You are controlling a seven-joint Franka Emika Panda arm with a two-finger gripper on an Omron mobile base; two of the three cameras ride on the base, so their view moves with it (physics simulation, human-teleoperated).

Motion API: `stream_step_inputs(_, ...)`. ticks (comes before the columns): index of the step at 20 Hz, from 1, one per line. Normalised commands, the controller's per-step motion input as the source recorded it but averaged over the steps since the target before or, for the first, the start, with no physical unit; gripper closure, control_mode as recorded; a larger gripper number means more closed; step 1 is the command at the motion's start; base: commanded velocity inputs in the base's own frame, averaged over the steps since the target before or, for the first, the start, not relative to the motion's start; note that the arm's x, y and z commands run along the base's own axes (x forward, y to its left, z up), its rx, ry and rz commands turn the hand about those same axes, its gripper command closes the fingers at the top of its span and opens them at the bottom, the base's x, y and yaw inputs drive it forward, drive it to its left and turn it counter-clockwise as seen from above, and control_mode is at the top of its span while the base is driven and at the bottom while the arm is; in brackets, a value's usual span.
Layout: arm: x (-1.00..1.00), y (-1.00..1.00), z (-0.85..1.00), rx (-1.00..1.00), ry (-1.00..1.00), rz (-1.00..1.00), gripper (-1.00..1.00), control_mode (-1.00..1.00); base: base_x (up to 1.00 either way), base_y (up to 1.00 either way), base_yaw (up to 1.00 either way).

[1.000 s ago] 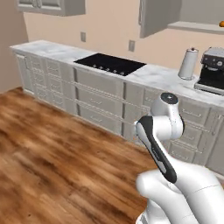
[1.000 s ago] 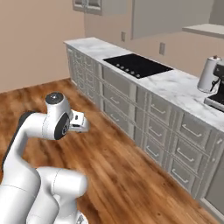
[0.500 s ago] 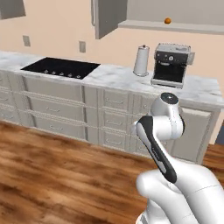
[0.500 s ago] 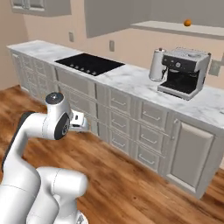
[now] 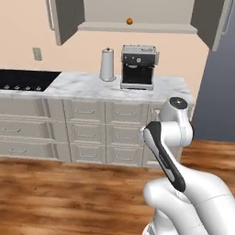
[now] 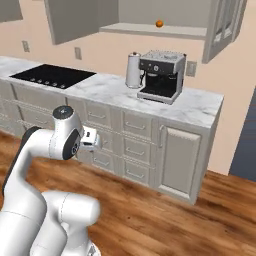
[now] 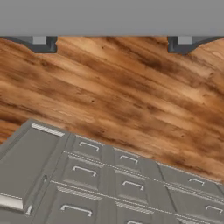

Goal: Pick the tangerines from the cabinet and place them in one bowl. Pick the mango from the sink and place it in the other bowl.

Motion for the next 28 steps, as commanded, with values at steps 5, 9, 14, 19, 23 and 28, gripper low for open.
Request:
stream_step_inputs(5,0.0,0.0,0.0,0.0,0.0,0.0,-1.0,1.0,0.42,0.11,-0.4)
stream_step_inputs(9,0.0,0.0,0.0,0.0,0.0,0.0,-1.0,1.0,0.52,0.18,-0.37)
stream_step_inputs(14,0.0,0.0,0.0,0.0,0.0,0.0,-1.0,1.0,0.62,0.29,-0.34)
stream_step_inputs(19,0.0,0.0,0.0,0.0,0.0,0.0,-1.0,1.0,0.63,0.38,-0.31)
stream_step_inputs(23,0.0,0.0,0.0,0.0,0.0,0.0,-1.0,1.0,0.57,0.49,-0.25)
stream_step_inputs(28,0.0,0.0,0.0,0.0,0.0,0.0,-1.0,1.0,0.2,0.6,-0.14)
